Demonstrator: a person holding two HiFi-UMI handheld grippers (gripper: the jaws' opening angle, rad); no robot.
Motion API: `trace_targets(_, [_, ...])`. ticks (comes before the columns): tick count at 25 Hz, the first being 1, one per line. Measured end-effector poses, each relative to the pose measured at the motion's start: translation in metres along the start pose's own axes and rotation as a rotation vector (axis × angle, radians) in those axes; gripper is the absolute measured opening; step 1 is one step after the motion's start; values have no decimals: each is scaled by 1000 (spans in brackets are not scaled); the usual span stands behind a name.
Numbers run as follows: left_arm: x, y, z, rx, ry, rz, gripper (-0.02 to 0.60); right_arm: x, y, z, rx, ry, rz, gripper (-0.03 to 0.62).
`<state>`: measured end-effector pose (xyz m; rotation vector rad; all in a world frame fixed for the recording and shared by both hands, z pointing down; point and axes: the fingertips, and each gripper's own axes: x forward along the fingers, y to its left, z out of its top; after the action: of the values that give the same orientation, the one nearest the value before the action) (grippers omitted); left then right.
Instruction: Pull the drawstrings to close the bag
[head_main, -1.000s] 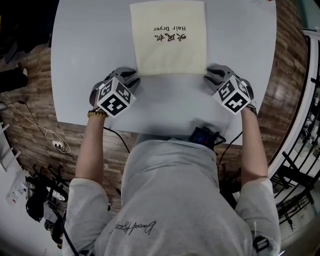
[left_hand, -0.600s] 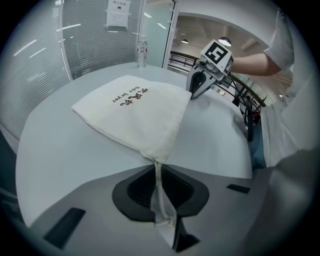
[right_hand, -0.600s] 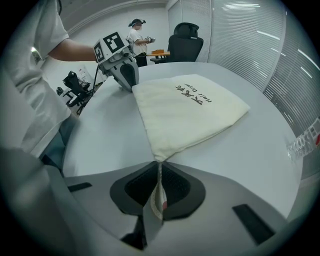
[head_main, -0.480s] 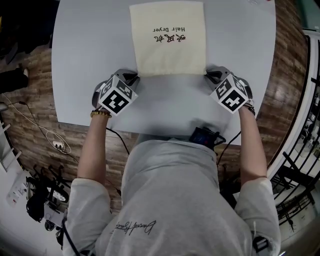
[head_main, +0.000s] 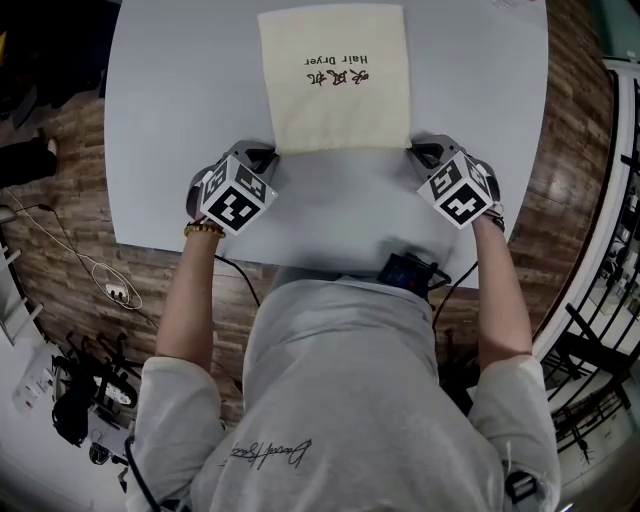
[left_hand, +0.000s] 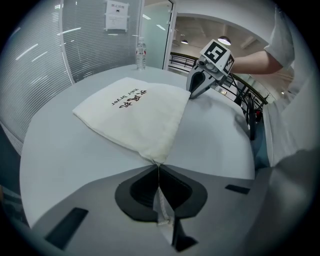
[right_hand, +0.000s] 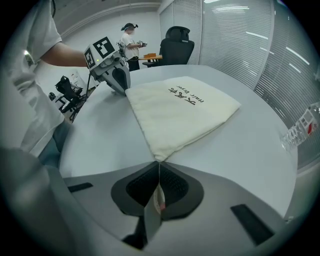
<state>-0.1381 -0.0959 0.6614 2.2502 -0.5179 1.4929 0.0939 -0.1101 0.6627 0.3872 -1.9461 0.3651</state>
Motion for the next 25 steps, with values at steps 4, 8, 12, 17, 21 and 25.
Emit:
trace_targets(4, [-4,0,1,5,-11,9,14,-6,0,4,-1,-14,-9,26])
trace_targets(8, [-11,-3,4,2,-32,19,14,-14,2,7,8,-34,-14,26])
trace_targets(12, [-23,-7,9,-14,-71,36,14,-24,6,9,17,-57,-28,26])
trace_targets(17, [-40,-7,20,-13,-110,62,14,-39,4,13,21,-77,-46,26])
trace_targets(21, [-57,-9,29,0,-143,96,14,-57,5,22,12,-106,-75,26])
trace_targets(25, [-76,-11,34,3,-177,136,14,-77,9,29,15,-148,-105,26])
